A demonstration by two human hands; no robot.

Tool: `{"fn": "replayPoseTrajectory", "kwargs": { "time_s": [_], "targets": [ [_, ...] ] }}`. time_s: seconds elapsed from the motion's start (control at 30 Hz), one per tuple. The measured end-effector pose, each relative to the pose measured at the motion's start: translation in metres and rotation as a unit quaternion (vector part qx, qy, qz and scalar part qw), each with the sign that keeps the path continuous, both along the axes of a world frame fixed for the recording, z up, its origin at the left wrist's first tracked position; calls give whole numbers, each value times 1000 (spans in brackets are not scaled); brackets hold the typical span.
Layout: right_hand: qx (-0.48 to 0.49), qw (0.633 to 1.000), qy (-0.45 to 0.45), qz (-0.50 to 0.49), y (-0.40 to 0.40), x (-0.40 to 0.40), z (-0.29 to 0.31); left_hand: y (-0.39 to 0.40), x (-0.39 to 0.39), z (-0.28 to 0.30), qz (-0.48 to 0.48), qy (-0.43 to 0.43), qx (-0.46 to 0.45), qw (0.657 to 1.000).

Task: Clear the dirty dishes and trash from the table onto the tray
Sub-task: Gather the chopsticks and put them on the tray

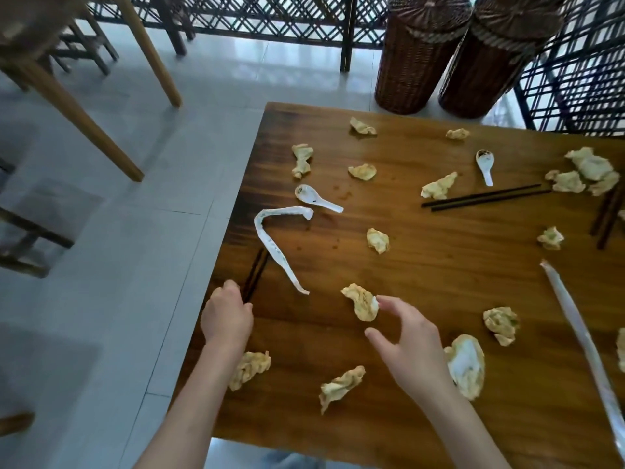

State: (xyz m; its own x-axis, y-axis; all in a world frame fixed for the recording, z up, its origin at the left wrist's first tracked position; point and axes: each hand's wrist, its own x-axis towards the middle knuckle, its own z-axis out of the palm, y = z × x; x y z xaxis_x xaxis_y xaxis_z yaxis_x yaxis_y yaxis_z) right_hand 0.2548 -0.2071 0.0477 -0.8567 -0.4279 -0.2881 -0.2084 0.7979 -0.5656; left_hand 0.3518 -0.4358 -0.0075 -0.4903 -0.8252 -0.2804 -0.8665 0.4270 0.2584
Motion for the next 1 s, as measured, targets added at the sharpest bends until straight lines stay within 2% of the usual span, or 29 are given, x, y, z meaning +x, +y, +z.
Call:
{"fn": "replayPoseTrajectory", "kwargs": {
  "time_s": [0.3, 0.67, 0.83, 1.0],
  "targets": [
    [-16, 1000, 11, -7, -5, 4, 5, -8, -4, -4, 25, 5, 53, 998],
    [-22, 999, 25, -18, -4, 4, 5, -8, -6, 1, 33, 13, 49, 998],
    [-26, 999, 23, -25, -8, 3, 14, -9, -5, 22, 6, 62, 33, 998],
    [-40, 998, 37, -36, -10, 1, 32, 8, -28, 65, -55, 160, 41, 985]
  ]
}}
